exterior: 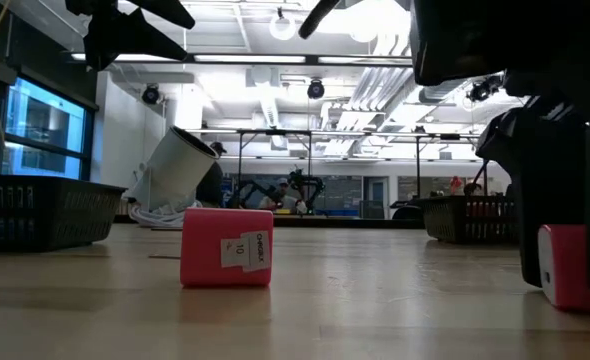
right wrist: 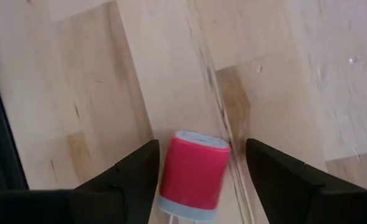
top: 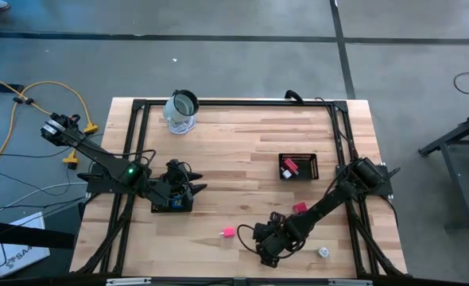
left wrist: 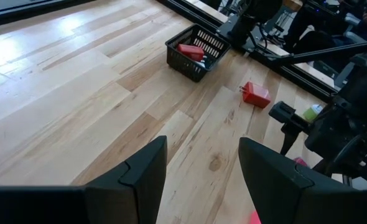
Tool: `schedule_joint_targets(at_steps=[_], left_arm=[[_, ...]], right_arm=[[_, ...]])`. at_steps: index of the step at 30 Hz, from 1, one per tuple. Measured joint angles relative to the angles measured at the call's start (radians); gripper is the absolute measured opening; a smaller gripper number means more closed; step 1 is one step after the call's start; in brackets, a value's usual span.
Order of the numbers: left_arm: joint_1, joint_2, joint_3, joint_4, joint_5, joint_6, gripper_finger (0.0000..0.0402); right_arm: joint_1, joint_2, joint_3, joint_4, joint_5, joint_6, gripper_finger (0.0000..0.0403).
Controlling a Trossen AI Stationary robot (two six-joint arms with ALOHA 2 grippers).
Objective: Pick & Place Office items
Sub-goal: Put the pink white charger adapter into the right black bin
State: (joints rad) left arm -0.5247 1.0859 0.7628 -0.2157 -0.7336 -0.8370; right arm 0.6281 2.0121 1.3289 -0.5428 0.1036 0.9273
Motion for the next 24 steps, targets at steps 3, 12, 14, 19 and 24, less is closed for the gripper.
schedule_joint_targets(at_steps=[3, 12, 14, 19, 24], left_arm=[[0.0, 0.0, 0.0, 0.0, 0.0, 0.0, 0.0194], [0.0, 0.0, 0.0, 0.0, 0.0, 0.0, 0.0194], [0.0, 0.0, 0.0, 0.0, 0.0, 0.0, 0.0194], [0.0, 0.0, 0.0, 0.0, 0.0, 0.0, 0.0194], [0.0, 0.0, 0.0, 0.0, 0.0, 0.0, 0.0194]], right_arm=[[0.0, 0.0, 0.0, -0.005, 0.001, 0.019, 0.0226], [0.0, -0.002, 0.0, -0.016, -0.001, 0.074, 0.0226], [0.0, -0.002, 0.0, -0.021, -0.001, 0.075, 0.0226], [0.0, -0.002, 0.0, -0.022, -0.002, 0.075, 0.0226], [0.0, -0.002, 0.0, -0.023, -0.002, 0.074, 0.0226]])
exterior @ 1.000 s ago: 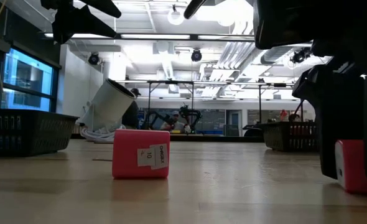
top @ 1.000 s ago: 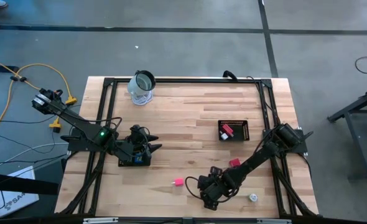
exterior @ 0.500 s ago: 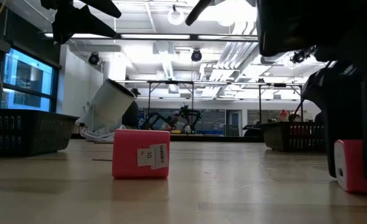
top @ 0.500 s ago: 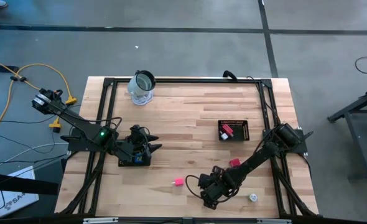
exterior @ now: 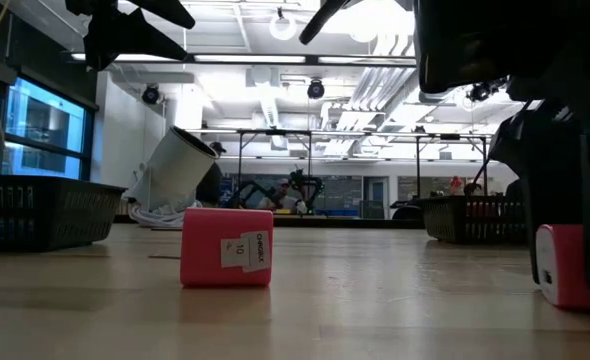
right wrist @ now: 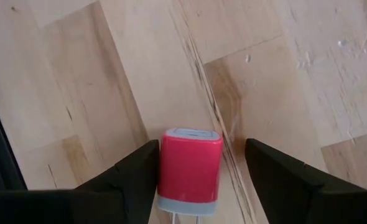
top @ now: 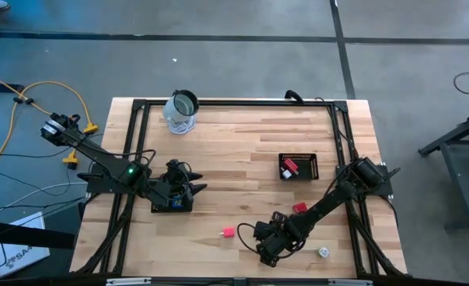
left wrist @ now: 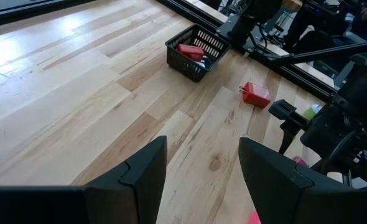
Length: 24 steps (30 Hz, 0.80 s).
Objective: Pick & Place Office items
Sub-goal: Put the pink white charger adapter into the right black bin
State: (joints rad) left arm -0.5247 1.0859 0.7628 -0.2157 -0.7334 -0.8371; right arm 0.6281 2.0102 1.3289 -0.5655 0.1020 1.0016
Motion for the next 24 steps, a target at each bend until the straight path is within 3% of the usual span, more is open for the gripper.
schedule_joint_targets(at_steps=[6, 18, 24], left_arm=[[0.0, 0.0, 0.0, 0.0, 0.0, 0.0, 0.0194], [0.0, 0.0, 0.0, 0.0, 0.0, 0.0, 0.0194], [0.0, 0.0, 0.0, 0.0, 0.0, 0.0, 0.0194]], right_arm=[[0.0, 0.0, 0.0, -0.001, 0.0, -0.001, 0.022], [0.0, 0.0, 0.0, -0.002, -0.003, -0.003, 0.0137], [0.0, 0.0, 0.0, 0.0, -0.002, -0.003, 0.0134]])
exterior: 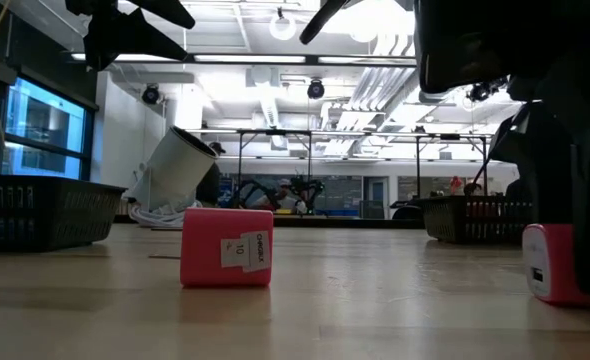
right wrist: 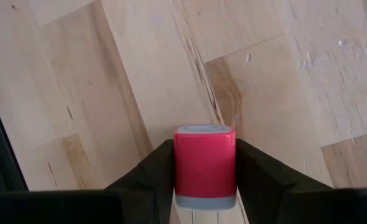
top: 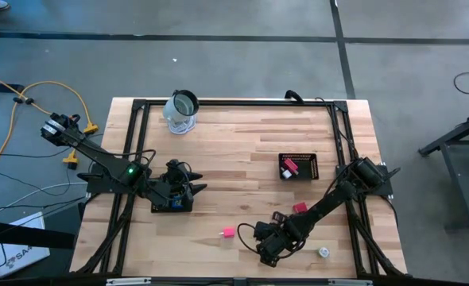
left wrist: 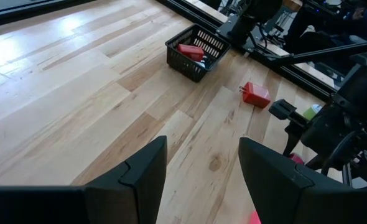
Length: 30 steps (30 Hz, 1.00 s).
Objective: Pick & Place Office items
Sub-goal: Put the pink white charger adapter into the right black bin
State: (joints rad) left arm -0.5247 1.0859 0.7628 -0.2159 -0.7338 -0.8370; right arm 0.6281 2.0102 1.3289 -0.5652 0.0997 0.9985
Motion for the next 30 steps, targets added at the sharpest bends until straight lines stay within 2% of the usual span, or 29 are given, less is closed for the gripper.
schedule_joint_targets(at_steps=[18, 30], left_arm=[[0.0, 0.0, 0.0, 0.0, 0.0, 0.0, 0.0194], [0.0, 0.0, 0.0, 0.0, 0.0, 0.0, 0.0194]], right_arm=[[-0.011, 0.0, 0.0, -0.001, 0.005, -0.033, 0.0133], [-0.092, -0.01, 0.001, -0.046, -0.001, -0.139, 0.013]])
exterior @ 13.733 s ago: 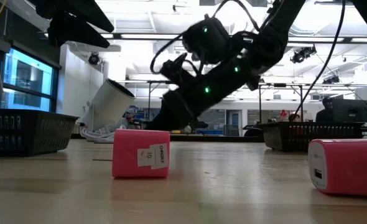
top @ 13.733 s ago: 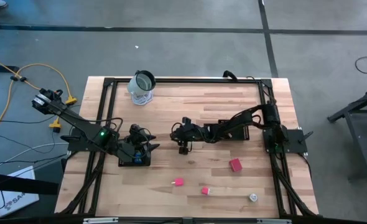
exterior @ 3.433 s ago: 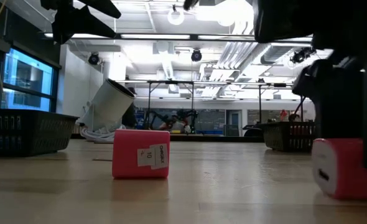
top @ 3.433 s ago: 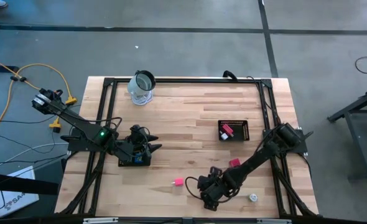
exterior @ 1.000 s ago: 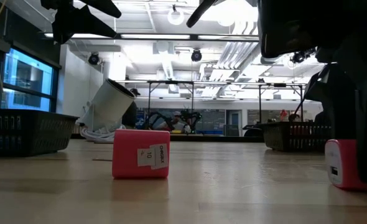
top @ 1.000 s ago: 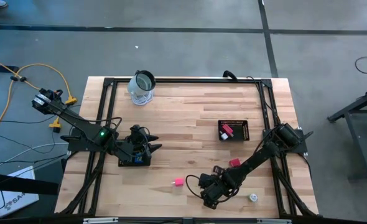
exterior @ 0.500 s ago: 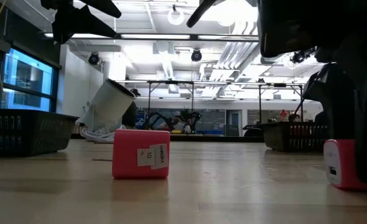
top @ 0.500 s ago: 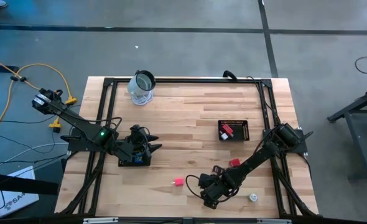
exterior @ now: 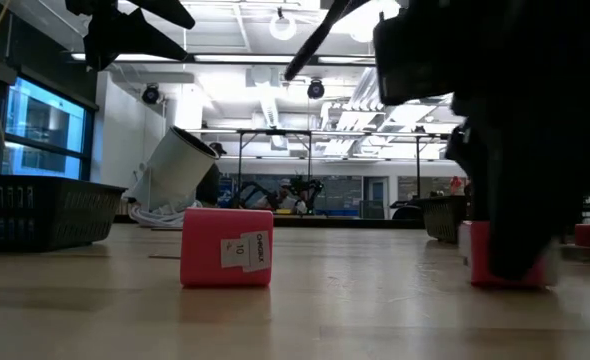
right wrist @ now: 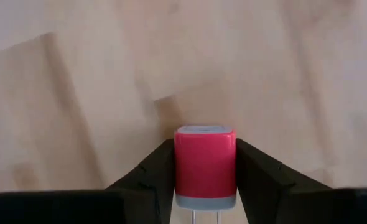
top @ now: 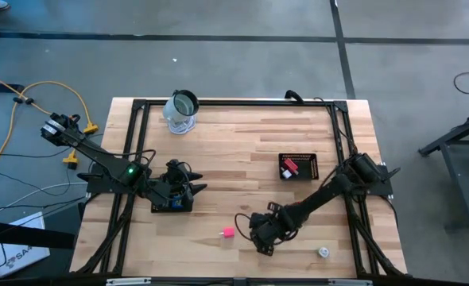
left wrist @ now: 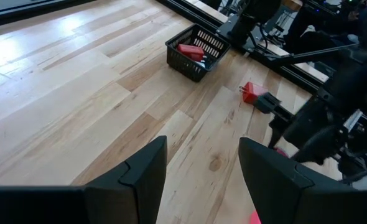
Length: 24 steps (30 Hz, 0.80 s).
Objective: Pick & Place Office items
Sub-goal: Put the pink white charger adapter into the right black bin
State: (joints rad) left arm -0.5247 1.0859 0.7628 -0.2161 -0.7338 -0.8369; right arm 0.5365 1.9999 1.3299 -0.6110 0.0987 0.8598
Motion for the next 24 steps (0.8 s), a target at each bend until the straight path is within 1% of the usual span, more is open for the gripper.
schedule_joint_targets(at_steps=[3, 11, 19, 24], left_arm=[[0.0, 0.0, 0.0, 0.0, 0.0, 0.0, 0.0194], [0.0, 0.0, 0.001, 0.013, 0.0, 0.0, 0.0194], [0.0, 0.0, 0.001, 0.024, 0.0, 0.0, 0.0194], [0.0, 0.0, 0.001, 0.024, 0.0, 0.0, 0.0194]], right_arm=[[-0.031, -0.027, 0.0, -0.013, 0.012, -0.031, 0.0127], [-0.09, -0.132, 0.0, -0.074, 0.116, -0.131, 0.0128], [-0.136, -0.216, 0.0, -0.263, 0.235, -0.13, 0.0129], [-0.168, -0.263, -0.001, -0.334, 0.27, -0.13, 0.0129]])
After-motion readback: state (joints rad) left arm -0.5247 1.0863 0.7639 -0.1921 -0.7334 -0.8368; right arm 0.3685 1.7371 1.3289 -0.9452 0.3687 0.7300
